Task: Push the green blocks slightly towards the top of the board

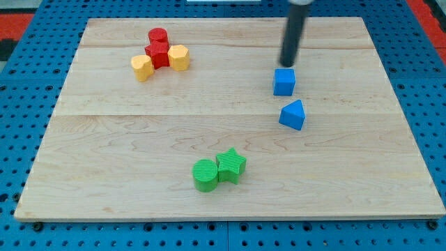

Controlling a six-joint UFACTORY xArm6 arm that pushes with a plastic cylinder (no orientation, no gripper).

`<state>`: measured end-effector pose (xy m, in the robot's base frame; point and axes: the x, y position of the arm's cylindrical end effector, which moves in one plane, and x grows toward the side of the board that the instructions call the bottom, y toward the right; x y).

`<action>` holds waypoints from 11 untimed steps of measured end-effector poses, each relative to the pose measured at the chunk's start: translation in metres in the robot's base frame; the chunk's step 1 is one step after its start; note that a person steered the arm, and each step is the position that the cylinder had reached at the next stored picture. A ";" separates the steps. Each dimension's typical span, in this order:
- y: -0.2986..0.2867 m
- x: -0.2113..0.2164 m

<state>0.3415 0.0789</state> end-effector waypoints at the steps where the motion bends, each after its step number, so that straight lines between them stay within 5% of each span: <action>1: 0.013 0.037; 2: -0.027 0.038; 3: -0.082 0.115; 4: 0.003 0.142; 5: 0.054 0.090; 7: 0.044 0.224; 8: -0.038 0.277; 9: -0.122 0.275; 10: -0.168 0.259; 11: -0.152 0.250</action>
